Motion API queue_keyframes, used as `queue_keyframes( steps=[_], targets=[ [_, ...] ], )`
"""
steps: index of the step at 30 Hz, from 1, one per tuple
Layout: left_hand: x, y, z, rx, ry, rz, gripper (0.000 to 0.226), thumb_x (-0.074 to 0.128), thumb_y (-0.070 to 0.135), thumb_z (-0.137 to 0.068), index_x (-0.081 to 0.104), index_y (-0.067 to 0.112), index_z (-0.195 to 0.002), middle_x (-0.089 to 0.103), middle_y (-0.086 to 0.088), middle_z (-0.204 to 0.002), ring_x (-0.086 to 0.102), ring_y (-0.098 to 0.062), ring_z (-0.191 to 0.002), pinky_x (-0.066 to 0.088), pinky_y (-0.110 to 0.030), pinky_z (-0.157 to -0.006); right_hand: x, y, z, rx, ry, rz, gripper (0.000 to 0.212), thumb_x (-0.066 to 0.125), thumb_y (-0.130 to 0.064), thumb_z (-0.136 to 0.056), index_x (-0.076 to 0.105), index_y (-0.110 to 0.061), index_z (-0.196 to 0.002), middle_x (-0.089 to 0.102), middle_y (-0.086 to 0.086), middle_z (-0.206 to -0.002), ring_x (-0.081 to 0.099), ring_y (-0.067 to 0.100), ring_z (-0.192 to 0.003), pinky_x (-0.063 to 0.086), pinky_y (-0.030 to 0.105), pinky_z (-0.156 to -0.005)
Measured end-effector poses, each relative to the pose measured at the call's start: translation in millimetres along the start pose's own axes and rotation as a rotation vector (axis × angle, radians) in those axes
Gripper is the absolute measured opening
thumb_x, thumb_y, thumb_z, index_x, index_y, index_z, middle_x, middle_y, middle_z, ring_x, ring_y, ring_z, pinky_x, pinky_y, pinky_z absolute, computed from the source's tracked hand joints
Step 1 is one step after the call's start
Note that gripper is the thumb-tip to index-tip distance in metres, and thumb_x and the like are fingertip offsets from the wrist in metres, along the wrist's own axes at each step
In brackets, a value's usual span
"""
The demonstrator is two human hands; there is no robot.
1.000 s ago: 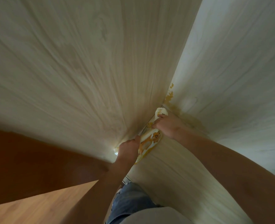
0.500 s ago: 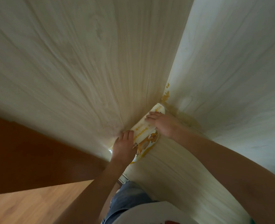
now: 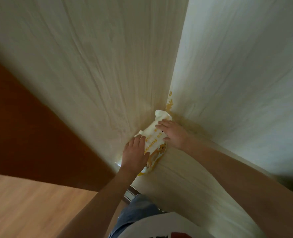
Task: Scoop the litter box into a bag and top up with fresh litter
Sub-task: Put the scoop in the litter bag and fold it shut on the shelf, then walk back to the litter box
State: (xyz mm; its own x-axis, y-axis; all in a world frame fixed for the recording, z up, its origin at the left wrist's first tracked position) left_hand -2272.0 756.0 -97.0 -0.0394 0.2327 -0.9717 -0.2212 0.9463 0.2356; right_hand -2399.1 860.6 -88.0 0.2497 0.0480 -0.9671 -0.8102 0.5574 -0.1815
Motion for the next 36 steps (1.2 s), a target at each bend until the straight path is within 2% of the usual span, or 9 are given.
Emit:
queue_keyframes(
  steps=[3, 7, 12, 16, 18, 22, 27, 30, 36],
  targets=[
    [-8, 6, 7, 0.039, -0.003, -0.009, 0.064, 0.046, 0.044, -0.094, 0.027, 0.013, -0.146, 0.031, -0.004, -0.150, 0.031, -0.021, -0.136, 0.028, -0.033, -0.109, 1, -7, 18, 0.056, 0.052, -0.013, 0.065, 0.057, -0.025, -0.094, 0.026, -0.018, -0.150, 0.023, 0.006, -0.157, 0.017, 0.022, -0.146, 0.013, 0.034, -0.118],
    [-23, 11, 13, 0.101, 0.023, -0.020, 0.063, 0.043, 0.046, -0.093, 0.034, 0.009, -0.143, 0.040, -0.008, -0.145, 0.039, -0.025, -0.131, 0.035, -0.037, -0.106, -5, -19, 46, 0.122, 0.181, -0.060, 0.063, 0.060, -0.027, -0.092, 0.033, -0.013, -0.147, 0.032, 0.010, -0.153, 0.026, 0.026, -0.143, 0.018, 0.035, -0.115],
    [-56, 24, 22, 0.175, 0.075, -0.011, 0.066, 0.031, 0.051, -0.085, 0.051, 0.005, -0.129, 0.058, -0.013, -0.124, 0.057, -0.030, -0.111, 0.049, -0.042, -0.089, -26, -29, 82, 0.206, 0.303, -0.126, 0.058, 0.068, -0.023, -0.085, 0.048, -0.008, -0.138, 0.048, 0.014, -0.142, 0.045, 0.033, -0.130, 0.034, 0.042, -0.106],
    [-83, 36, 27, 0.244, 0.097, -0.005, 0.062, 0.034, 0.049, -0.087, 0.054, 0.005, -0.126, 0.062, -0.011, -0.115, 0.060, -0.029, -0.102, 0.050, -0.040, -0.083, -49, -31, 105, 0.305, 0.331, -0.143, 0.057, 0.063, -0.027, -0.089, 0.045, -0.008, -0.139, 0.046, 0.014, -0.143, 0.044, 0.033, -0.130, 0.039, 0.043, -0.105],
    [-96, 43, 30, 0.288, 0.110, -0.008, 0.058, 0.035, 0.046, -0.090, 0.054, 0.006, -0.127, 0.062, -0.010, -0.116, 0.060, -0.028, -0.102, 0.050, -0.040, -0.084, -61, -33, 118, 0.350, 0.372, -0.134, 0.054, 0.059, -0.030, -0.091, 0.046, -0.009, -0.139, 0.046, 0.013, -0.143, 0.044, 0.032, -0.130, 0.039, 0.043, -0.105],
    [-120, 57, 38, 0.359, 0.163, -0.008, 0.055, 0.034, 0.045, -0.094, 0.051, 0.010, -0.134, 0.058, -0.010, -0.129, 0.054, -0.032, -0.116, 0.045, -0.044, -0.097, -80, -41, 147, 0.381, 0.511, -0.101, 0.051, 0.050, -0.038, -0.092, 0.054, -0.006, -0.132, 0.056, 0.017, -0.133, 0.052, 0.035, -0.124, 0.045, 0.046, -0.101],
    [-144, 72, 72, 0.411, 0.259, -0.020, 0.053, 0.037, 0.043, -0.094, 0.048, 0.016, -0.138, 0.051, -0.010, -0.139, 0.045, -0.035, -0.127, 0.034, -0.045, -0.107, -84, -62, 186, 0.426, 0.576, -0.050, 0.055, 0.039, -0.044, -0.095, 0.050, -0.009, -0.136, 0.052, 0.013, -0.138, 0.046, 0.033, -0.130, 0.041, 0.046, -0.104],
    [-144, 76, 104, 0.369, 0.287, -0.026, 0.051, 0.038, 0.043, -0.094, 0.050, 0.018, -0.137, 0.051, -0.009, -0.139, 0.044, -0.035, -0.128, 0.033, -0.045, -0.108, -75, -78, 206, 0.416, 0.553, -0.052, 0.055, 0.038, -0.045, -0.095, 0.050, -0.011, -0.136, 0.052, 0.012, -0.137, 0.046, 0.033, -0.129, 0.041, 0.047, -0.101],
    [-114, 66, 182, 0.181, 0.193, -0.037, 0.050, 0.039, 0.042, -0.094, 0.045, 0.022, -0.139, 0.053, -0.007, -0.137, 0.045, -0.033, -0.128, 0.037, -0.046, -0.105, -49, -124, 236, 0.284, 0.479, -0.131, 0.055, 0.038, -0.042, -0.092, 0.050, -0.011, -0.136, 0.055, 0.014, -0.134, 0.049, 0.034, -0.126, 0.043, 0.048, -0.102]
  ],
)
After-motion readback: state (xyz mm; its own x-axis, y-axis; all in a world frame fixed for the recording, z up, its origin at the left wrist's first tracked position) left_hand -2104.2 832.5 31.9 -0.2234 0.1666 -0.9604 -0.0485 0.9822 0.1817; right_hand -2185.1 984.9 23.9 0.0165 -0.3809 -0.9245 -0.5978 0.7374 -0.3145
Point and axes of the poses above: each hand's wrist, its own z-axis away from the middle knuckle, its own x-axis out of the palm, y = z × x, the point moved 6 cm from there along -z, towards the middle knuckle
